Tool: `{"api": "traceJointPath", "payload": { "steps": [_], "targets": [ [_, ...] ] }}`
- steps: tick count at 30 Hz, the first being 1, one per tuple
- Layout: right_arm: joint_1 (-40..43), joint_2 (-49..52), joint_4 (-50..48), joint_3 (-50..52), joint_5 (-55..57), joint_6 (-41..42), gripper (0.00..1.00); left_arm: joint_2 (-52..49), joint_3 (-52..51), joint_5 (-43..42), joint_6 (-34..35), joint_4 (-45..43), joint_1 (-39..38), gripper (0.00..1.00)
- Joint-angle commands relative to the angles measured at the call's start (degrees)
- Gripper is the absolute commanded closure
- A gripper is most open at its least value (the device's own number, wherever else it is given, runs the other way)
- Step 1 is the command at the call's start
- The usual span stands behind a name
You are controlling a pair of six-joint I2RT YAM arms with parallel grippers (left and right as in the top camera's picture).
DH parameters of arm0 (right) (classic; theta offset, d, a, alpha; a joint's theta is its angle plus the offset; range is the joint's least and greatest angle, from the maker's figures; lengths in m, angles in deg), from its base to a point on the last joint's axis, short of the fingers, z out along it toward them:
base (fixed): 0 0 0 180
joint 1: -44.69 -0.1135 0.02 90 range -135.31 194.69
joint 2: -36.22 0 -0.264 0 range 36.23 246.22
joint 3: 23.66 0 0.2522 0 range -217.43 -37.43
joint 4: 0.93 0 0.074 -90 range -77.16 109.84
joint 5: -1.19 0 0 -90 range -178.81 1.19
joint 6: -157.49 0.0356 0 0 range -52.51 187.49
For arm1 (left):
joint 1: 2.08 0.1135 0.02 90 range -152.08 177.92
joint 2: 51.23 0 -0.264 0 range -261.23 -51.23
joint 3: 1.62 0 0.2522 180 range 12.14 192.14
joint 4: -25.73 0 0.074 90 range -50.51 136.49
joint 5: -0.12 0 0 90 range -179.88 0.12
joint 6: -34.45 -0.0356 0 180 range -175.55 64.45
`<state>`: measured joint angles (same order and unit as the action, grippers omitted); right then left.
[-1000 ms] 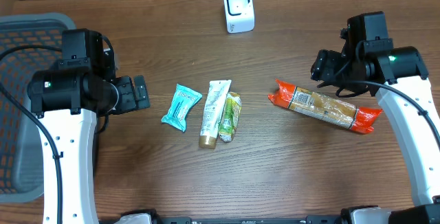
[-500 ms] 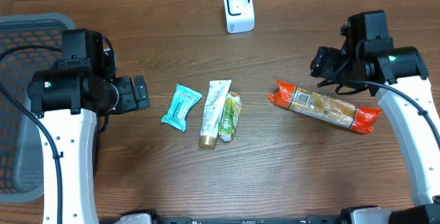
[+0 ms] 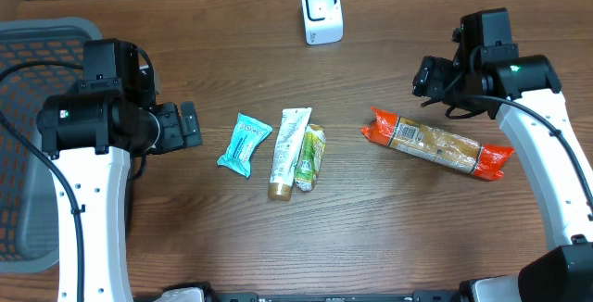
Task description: Scan the item barcode
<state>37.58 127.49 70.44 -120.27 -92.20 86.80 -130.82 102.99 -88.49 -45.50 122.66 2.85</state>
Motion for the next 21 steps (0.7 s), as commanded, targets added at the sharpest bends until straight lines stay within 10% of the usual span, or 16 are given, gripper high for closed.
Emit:
{"api": "traceJointPath", "payload": {
  "steps": [1, 21],
  "targets": [
    [0.4, 0.2, -0.4, 0.4, 0.5, 0.2, 0.19, -0.2, 0.7, 0.5, -1.3, 0.2, 0.3, 0.0],
    [0.4, 0.3, -0.5, 2.6, -3.3, 1.9, 0.19, -0.2, 0.7, 0.5, -1.3, 0.2, 0.3, 0.01]
  ]
}}
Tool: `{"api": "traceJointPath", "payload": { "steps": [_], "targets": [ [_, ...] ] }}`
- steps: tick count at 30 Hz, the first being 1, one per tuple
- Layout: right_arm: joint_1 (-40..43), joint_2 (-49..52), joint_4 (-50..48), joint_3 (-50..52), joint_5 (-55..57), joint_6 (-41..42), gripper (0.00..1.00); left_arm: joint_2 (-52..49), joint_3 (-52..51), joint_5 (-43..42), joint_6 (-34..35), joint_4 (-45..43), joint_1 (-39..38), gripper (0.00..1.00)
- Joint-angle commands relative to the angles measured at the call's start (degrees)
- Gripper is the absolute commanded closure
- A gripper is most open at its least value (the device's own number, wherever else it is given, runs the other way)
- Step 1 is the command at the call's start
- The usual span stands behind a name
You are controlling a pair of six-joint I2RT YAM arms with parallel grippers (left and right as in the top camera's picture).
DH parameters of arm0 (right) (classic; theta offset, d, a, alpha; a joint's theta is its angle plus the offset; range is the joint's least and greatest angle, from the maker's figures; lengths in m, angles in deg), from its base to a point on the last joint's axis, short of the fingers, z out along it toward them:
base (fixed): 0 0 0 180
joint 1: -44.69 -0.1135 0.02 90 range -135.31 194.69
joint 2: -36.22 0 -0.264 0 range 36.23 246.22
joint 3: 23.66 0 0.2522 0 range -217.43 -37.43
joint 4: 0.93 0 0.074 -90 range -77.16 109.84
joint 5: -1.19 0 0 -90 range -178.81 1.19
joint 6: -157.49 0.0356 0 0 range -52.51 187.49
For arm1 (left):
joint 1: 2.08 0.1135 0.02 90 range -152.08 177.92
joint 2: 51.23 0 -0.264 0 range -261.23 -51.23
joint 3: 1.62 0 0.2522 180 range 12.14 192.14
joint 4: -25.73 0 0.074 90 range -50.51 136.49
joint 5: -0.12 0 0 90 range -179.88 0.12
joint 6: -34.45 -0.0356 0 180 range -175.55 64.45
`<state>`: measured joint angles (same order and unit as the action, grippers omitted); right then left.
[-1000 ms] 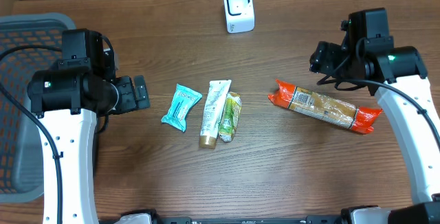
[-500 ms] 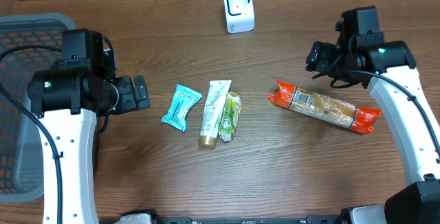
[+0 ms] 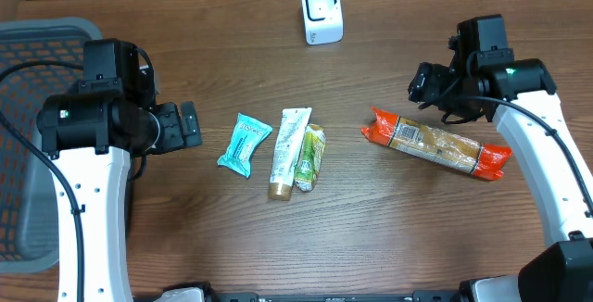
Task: Scan the item barcode
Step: 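Lower the right gripper and grasp the spaghetti pack at its middle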
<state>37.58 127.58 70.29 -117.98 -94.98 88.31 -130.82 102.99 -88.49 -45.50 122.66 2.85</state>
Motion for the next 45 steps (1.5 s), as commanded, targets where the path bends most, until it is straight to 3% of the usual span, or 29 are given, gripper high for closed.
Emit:
{"api": "traceJointPath", "payload": {
  "steps": [1, 18, 22, 29, 37, 45],
  "targets": [
    [0.4, 0.2, -0.2, 0.3, -0.5, 0.3, 0.19, -0.2, 0.7, 0.5, -1.3, 0.2, 0.3, 0.01],
    [0.4, 0.2, -0.2, 0.3, -0.3, 0.1, 0.18, -0.2, 0.7, 0.5, -1.3, 0.2, 0.3, 0.0],
    [0.4, 0.2, -0.1, 0.3, 0.2, -3.5, 0.18, -0.2, 0.7, 0.5, -1.3, 0.2, 0.3, 0.0],
    [0.4, 0.2, -0.2, -0.8, 0.1, -13.6, 0.14, -0.2, 0.7, 0.5, -1.3, 0.2, 0.3, 0.0],
    [-1.0, 0.4, 1.0, -1.1, -0.1, -37.3, 0.09, -0.2, 0.7, 0.5, -1.3, 0.2, 0.3, 0.0],
    [-1.1, 6.8, 2.1, -0.4, -1.0, -49.1, 0.08, -0.2, 0.7, 0.5, -1.3, 0.2, 0.3, 0.01]
  ]
}}
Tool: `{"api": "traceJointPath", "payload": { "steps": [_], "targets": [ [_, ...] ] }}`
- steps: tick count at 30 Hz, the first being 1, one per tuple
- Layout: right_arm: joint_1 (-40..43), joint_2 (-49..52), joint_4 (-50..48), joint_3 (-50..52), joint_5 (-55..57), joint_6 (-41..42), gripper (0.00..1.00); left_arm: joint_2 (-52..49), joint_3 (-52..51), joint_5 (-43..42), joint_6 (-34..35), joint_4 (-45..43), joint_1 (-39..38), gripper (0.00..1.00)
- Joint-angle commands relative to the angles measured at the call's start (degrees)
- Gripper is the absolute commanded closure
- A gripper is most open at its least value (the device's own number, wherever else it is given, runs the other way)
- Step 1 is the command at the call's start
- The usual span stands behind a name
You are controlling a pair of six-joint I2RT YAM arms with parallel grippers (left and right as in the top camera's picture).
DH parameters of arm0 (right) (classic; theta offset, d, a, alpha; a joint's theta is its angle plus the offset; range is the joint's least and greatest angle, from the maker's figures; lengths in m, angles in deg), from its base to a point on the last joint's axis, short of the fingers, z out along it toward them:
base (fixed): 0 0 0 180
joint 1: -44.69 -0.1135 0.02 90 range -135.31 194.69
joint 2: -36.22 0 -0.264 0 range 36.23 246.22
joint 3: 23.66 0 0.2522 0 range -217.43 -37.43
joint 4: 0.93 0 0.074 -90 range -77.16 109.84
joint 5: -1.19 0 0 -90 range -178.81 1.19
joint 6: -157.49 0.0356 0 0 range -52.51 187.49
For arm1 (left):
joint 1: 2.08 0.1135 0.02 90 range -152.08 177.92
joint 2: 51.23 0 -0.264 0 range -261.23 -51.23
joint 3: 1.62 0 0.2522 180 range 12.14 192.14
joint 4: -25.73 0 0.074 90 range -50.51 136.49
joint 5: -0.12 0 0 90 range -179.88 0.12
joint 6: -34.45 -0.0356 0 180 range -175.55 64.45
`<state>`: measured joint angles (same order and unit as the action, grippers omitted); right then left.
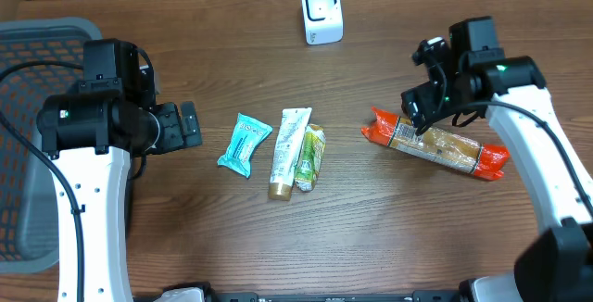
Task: Scan the item barcode
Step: 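Lower the right gripper and grasp the spaghetti pack at its middle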
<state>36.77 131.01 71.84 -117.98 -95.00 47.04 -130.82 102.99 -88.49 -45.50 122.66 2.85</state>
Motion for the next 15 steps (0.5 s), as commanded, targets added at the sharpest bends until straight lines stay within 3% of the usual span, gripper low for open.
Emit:
{"api": "traceJointPath", "payload": {
  "steps": [1, 6, 15],
  "targets": [
    [-0.3, 5.0, 1.2, -0.4, -1.7, -10.5, 0.08, -0.2, 0.7, 0.5, -1.3, 0.2, 0.3, 0.0],
    [-0.1, 11.0, 5.2, -0.4, -0.5, -21.2, 0.04, -0.2, 0.7, 0.5, -1.3, 0.2, 0.3, 0.0],
    [4.2, 16.3, 7.2, 0.1, -1.3, -21.8, 0.0, -0.2, 0.7, 0.5, -1.3, 0.2, 0.3, 0.0]
  ]
}}
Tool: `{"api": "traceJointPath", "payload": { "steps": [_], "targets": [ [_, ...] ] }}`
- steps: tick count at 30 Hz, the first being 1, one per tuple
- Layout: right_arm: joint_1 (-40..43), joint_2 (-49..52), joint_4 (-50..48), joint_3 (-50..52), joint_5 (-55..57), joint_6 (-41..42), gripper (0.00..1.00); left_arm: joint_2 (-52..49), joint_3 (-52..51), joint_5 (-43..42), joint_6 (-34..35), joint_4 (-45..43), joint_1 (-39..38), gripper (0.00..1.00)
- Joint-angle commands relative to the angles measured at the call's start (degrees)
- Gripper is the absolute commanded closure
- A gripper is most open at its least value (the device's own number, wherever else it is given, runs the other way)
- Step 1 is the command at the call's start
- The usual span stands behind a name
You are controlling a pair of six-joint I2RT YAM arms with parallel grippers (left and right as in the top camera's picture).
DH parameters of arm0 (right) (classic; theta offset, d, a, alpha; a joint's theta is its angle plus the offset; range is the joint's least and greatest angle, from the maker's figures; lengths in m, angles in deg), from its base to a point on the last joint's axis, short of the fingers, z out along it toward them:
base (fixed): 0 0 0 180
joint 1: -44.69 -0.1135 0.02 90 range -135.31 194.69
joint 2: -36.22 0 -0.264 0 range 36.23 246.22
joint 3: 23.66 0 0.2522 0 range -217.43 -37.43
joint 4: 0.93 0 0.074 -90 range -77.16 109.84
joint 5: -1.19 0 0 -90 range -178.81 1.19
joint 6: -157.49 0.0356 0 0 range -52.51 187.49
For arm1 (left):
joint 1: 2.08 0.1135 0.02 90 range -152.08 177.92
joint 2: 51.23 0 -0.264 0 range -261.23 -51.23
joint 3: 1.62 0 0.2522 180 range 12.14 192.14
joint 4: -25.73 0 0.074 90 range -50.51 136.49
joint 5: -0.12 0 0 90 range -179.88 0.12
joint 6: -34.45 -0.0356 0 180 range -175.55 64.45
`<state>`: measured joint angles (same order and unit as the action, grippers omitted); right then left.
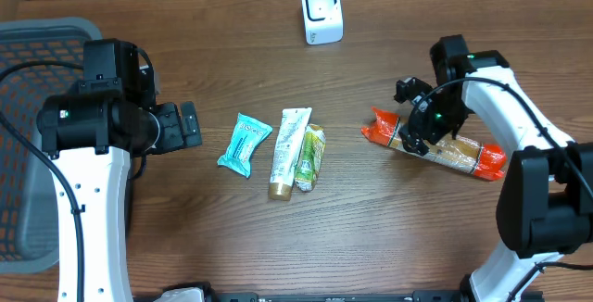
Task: Scan the item barcode
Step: 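Lower the right gripper and grasp the spaghetti pack at its middle, then rotate the spaghetti pack upright with the right gripper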
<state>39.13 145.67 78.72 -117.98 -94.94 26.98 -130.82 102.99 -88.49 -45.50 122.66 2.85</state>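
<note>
A long orange snack packet [456, 149] with a tan label lies at the right of the table. My right gripper [411, 126] is down over its left part, jaws open across the packet's width, and hides some of the wrapper. The white barcode scanner [321, 12] stands upright at the far middle edge. In the centre lie a teal packet [245, 144], a white tube [289, 151] and a green packet [312, 157], side by side. My left gripper [190, 125] hovers open left of the teal packet, holding nothing.
A grey mesh basket [37, 38] fills the far left edge, partly under my left arm. Bare wooden table [371, 237] stretches along the front. A cardboard wall runs along the back.
My right gripper has dropped and swung from just above the orange packet's upper left edge to sit across its left part. The packet, other items and left arm have not moved.
My right gripper first hung high at the right, behind the orange packet. It then edged slightly left, later came down toward the packet's left end, and now straddles it. My left arm stayed still beside the teal packet throughout.
</note>
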Motion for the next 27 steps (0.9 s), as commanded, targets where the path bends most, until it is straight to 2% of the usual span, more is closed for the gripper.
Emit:
{"api": "traceJointPath", "payload": {
  "steps": [1, 6, 8, 10, 11, 14, 17, 22, 27],
  "targets": [
    [2.6, 2.0, 0.2, 0.6, -2.1, -1.7, 0.0, -0.2, 0.7, 0.5, -1.3, 0.2, 0.3, 0.01],
    [5.6, 3.6, -2.6, 3.9, -2.5, -1.5, 0.02, -0.2, 0.7, 0.5, -1.3, 0.2, 0.3, 0.0],
    [6.4, 3.8, -3.2, 4.2, -2.6, -1.1, 0.09, -0.2, 0.7, 0.5, -1.3, 0.2, 0.3, 0.0],
    [6.9, 3.8, -4.2, 4.2, -2.5, 0.5, 0.23, -0.2, 0.7, 0.5, -1.3, 0.2, 0.3, 0.0],
    [6.9, 3.8, -4.7, 4.2, -2.5, 1.4, 0.33, -0.2, 0.7, 0.5, -1.3, 0.2, 0.3, 0.0],
    [6.9, 3.8, -7.1, 4.2, -4.1, 5.2, 0.76, -0.2, 0.7, 0.5, -1.3, 0.2, 0.3, 0.0],
    [6.8, 3.8, -9.6, 4.2, -10.5, 11.7, 0.96, -0.2, 0.7, 0.5, -1.3, 0.2, 0.3, 0.0],
    [6.8, 3.8, -14.8, 4.2, -20.2, 26.5, 0.96, -0.2, 0.7, 0.5, -1.3, 0.2, 0.3, 0.0],
    [6.8, 3.8, -18.3, 4.2, -21.0, 48.9, 0.96, -0.2, 0.7, 0.5, -1.3, 0.2, 0.3, 0.0]
  ]
}}
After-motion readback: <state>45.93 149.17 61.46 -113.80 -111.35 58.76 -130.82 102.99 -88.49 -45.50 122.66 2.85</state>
